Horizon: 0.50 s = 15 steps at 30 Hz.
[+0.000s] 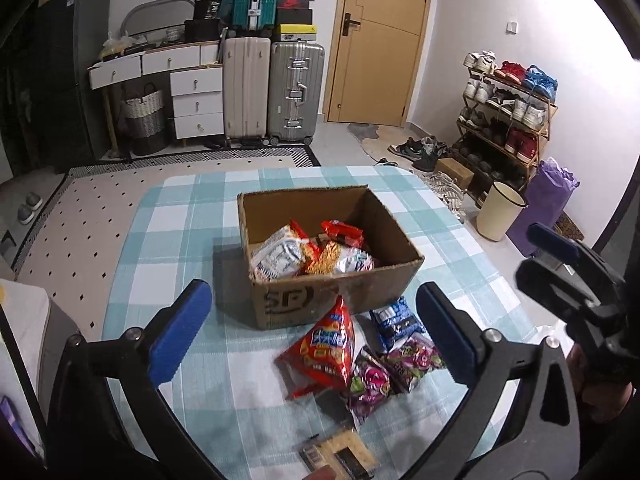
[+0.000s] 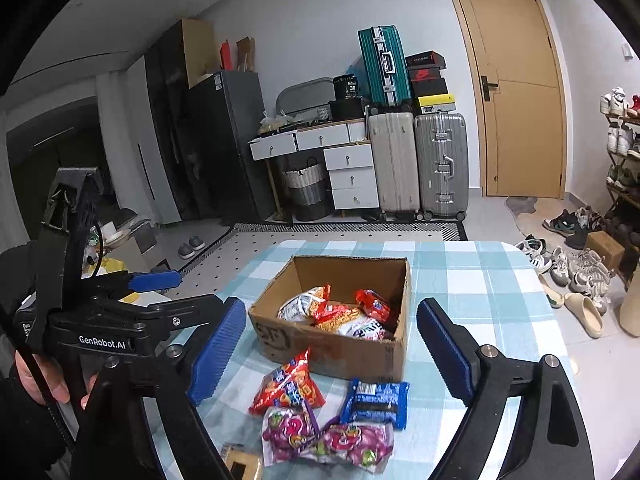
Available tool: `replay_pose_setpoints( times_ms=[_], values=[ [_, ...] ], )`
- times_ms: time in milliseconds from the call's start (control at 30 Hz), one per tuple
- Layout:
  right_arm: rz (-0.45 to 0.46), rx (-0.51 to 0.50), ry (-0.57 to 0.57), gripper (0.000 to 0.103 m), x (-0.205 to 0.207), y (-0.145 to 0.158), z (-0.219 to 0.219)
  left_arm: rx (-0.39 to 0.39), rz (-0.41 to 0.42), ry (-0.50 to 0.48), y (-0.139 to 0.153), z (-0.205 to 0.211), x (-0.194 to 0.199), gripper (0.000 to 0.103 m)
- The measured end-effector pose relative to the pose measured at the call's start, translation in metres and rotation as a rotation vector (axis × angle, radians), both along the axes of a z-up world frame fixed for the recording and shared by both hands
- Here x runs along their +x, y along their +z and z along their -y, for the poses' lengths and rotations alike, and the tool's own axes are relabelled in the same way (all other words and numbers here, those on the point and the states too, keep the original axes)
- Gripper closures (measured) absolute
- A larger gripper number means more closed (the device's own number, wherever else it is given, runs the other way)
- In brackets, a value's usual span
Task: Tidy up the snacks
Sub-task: 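Move both tools back toward the remaining snacks on the table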
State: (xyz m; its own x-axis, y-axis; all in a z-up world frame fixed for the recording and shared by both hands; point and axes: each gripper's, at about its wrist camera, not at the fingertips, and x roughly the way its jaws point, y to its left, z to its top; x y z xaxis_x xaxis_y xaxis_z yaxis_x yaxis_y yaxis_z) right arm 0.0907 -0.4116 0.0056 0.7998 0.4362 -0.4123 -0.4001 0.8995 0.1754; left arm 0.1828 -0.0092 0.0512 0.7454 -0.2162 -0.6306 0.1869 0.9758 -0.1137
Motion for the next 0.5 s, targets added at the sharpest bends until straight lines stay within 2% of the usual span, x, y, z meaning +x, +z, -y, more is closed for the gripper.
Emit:
replay_pose_setpoints(
  times_ms=[233,500],
  values=[
    [0.042,-0.009,-0.008,0.006,-0.042,-0.006,0.001,-0.002,-0.019,0.019,-0.020,-0.004,-0.029,0.001],
    [0.047,-0.034,-0.012,0.004,-0.081,-0.022,-0.002,-0.005,-0.069,0.058,-0.058,-0.012,-0.062,0.001]
  ],
)
